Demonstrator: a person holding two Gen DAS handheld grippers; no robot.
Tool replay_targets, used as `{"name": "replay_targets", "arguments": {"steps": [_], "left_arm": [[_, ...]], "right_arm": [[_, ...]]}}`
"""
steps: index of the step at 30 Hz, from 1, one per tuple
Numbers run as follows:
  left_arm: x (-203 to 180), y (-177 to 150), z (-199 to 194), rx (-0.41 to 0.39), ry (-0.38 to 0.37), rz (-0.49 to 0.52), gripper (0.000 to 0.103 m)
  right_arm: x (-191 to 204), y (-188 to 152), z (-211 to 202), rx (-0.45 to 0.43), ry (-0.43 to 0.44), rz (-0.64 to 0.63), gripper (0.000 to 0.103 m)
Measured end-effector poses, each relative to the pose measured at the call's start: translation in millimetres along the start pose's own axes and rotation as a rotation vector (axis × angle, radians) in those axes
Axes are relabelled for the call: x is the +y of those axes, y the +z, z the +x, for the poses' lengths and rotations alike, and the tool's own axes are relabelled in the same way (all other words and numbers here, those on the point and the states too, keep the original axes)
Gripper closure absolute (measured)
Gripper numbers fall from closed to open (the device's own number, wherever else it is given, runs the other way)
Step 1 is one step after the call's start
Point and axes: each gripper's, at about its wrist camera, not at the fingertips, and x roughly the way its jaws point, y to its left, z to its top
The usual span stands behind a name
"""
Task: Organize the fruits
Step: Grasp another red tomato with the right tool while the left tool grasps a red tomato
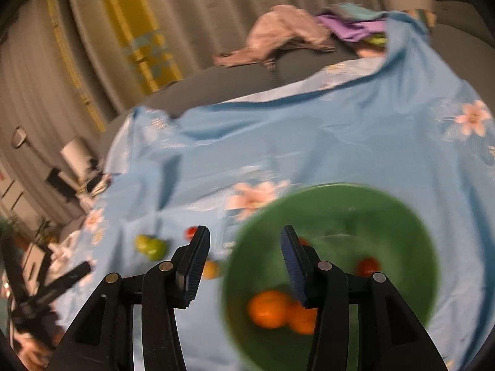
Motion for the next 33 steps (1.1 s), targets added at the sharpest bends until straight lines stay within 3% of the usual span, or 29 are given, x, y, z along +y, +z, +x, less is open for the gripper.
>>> {"name": "replay_targets", "arguments": {"steps": [2,5,9,12,17,22,24,29,33], "left_arm": [[2.9,1.6,10.1,0.040,-0.024,-0.013,0.045],[-5.1,6.6,21.9,0.071,-0.111,-0.013,0.045],[-34.2,8.0,40.8,0.141,-0.239,0.043,0.045],[-50.4,3.5,58.4,0.197,-0.301,0.051,0.049],[-63.2,-0.8,84.1,0.275,-0.280,0.065,0.054],[-74.2,-7.2,96.6,0.302,-0.241,0.119,0.058],[-75.9,-10.4,101.4,0.314,-0.233,0.135,0.069],[-68.7,-10.7,99.7,0.303,-0.238,0.111,0.073],[-56.4,-9.5,83.8,0.276,-0.192,0.099,0.073]], "right_arm": [[21.4,-3.5,11.1,0.042,0.065,-0.030,0.055],[42.1,-1.3,33.7,0.119,0.129,-0.047,0.055],[62.9,18.1,78.8,0.192,0.062,-0.047,0.056],[68.4,31.1,118.1,0.290,0.072,-0.025,0.065],[71.3,29.5,170.0,0.414,-0.013,-0.060,0.066],[60.4,17.5,192.1,0.459,-0.097,-0.088,0.066],[61.5,16.5,197.8,0.462,-0.090,-0.094,0.066],[67.5,11.8,207.0,0.480,-0.085,-0.119,0.070],[71.1,6.3,208.5,0.462,-0.091,-0.149,0.073]]}}
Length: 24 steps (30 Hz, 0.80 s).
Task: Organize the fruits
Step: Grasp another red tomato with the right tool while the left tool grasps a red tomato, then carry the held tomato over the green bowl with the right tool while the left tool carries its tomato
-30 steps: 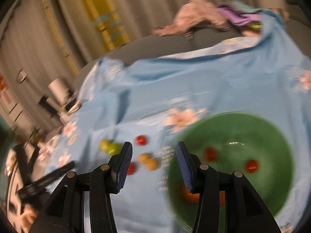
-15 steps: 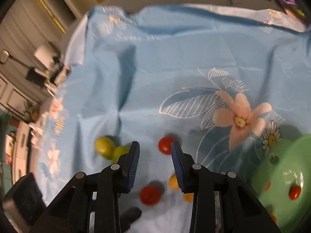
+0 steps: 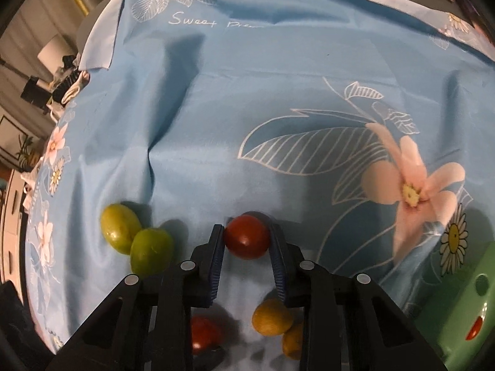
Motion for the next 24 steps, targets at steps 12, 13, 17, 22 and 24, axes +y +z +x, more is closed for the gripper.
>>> {"name": "replay_targets", "arguments": {"steps": [12,13,17,22,24], "left_arm": [[38.4,-21.1,-94.1,-0.162,0.099,-0.094,0.073],[36.4,-19.4,-95.1,-0.172,0.099,-0.084,0.073],[37.3,-22.2,-103.1,-0.205,0.119,-0.059,0.073],[38.5,-11.6,-87.3,-0.184,0.110,-0.074,0.073],[37.0,-10.5,-87.1,-0.190,0.114,-0.069,0.073]], "right_arm": [[6.0,-49.8,-101.0,-0.241,0.081,-0.017,0.073],[6.1,-56.2,-107.6,-0.260,0.090,-0.016,0.073],[5.4,-82.0,-109.6,-0.266,0.086,-0.005,0.073],[7.7,-100.6,-94.4,-0.253,0.032,-0.002,0.073],[10.0,-100.7,-86.8,-0.244,0.016,-0.015,0.073]]}}
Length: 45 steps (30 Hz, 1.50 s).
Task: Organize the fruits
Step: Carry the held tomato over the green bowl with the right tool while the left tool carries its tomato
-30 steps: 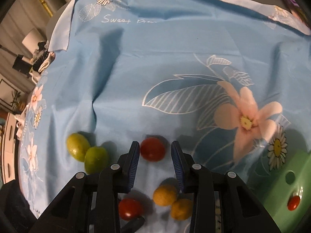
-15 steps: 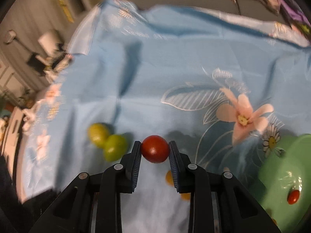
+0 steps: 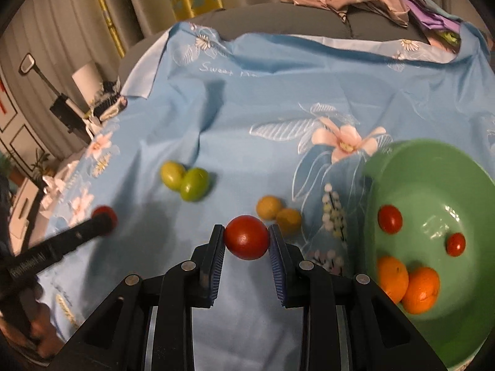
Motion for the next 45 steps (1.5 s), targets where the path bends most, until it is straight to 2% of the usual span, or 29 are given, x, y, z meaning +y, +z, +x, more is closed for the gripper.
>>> {"name": "replay_targets", "arguments": {"steps": [8,19,30,33,37,40,45], "left_arm": [[-17.5,-6.4,4.6,-0.014,0.027,0.066,0.072],[-19.1,-7.2,9.4,-0.008,0.018,0.056,0.072],[-25.1,-6.2,4.4,-0.044,-0.002,0.064,0.072],[-20.7,-4.9,8.9,-0.029,0.003,0.023,0.073],[-27.3,-5.4,6.3,-0.012,-0.053,0.031,0.072],[-30.4,-6.3,-1.5,-0.047,-0.037,0.042,0.072],[-23.9,-6.3,-3.3,-0.046,-0.020,0.040,0.072]], "right_arm": [[10.1,-16.0,4.9,-0.030,0.015,-0.096,0.073],[23.1,-22.1,9.6,-0.037,0.077,-0.130,0.073],[26.1,-24.4,17.1,-0.019,0.107,-0.097,0.073],[27.5,-24.2,14.7,-0.028,0.103,-0.093,0.073],[30.4,-19.5,14.0,-0.011,0.199,-0.033,0.073],[37.6,-17.8,8.3,-0.028,0.177,-0.031,0.073],[40.5,-15.0,-7.9,-0.036,0.144,-0.016,0.073]]}}
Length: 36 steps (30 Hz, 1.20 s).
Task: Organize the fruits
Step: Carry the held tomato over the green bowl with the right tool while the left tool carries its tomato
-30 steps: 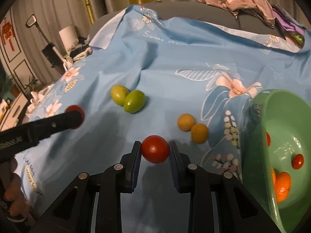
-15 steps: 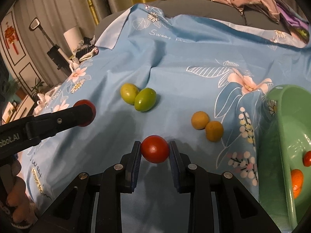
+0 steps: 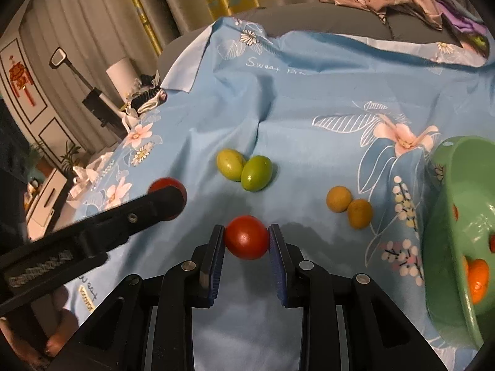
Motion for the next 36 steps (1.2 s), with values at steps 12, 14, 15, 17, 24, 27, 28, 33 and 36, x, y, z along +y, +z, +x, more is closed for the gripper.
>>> {"name": "replay_targets", "arguments": {"steps": [12,14,15,17,24,27,28,33,36], "left_arm": [[-24.6,1.5,-43.8,-0.153,0.073,0.026,0.072],[-41.4,1.2,-51.3,-0.167,0.033,0.036,0.072],[-51.8,1.1,-53.9,-0.174,0.010,0.047,0.072],[-70.8,-0.9,-55.9,-0.191,-0.011,0.071,0.072],[-133.1,-8.4,-36.5,-0.169,-0.076,0.154,0.072],[-157.1,-11.4,-27.4,-0.158,-0.085,0.198,0.072],[-163.5,-12.5,-24.6,-0.153,-0.086,0.208,0.072],[-196.9,-24.4,-2.4,-0.105,-0.110,0.269,0.072],[-210.5,-30.0,9.8,-0.067,-0.136,0.285,0.072]], "right_arm": [[-12.3,15.4,-86.9,-0.201,-0.084,-0.029,0.073],[-23.6,16.7,-99.8,-0.229,-0.081,-0.011,0.073],[-29.4,17.3,-105.5,-0.240,-0.075,0.004,0.073],[-45.2,19.0,-117.0,-0.263,-0.073,0.037,0.073],[-93.1,20.0,-146.9,-0.329,-0.174,0.136,0.073],[-111.0,17.1,-158.5,-0.351,-0.204,0.167,0.073],[-116.9,15.9,-161.5,-0.354,-0.219,0.176,0.073],[-145.0,12.2,-167.1,-0.347,-0.261,0.243,0.073],[-160.2,9.2,-169.8,-0.345,-0.267,0.284,0.073]]}}
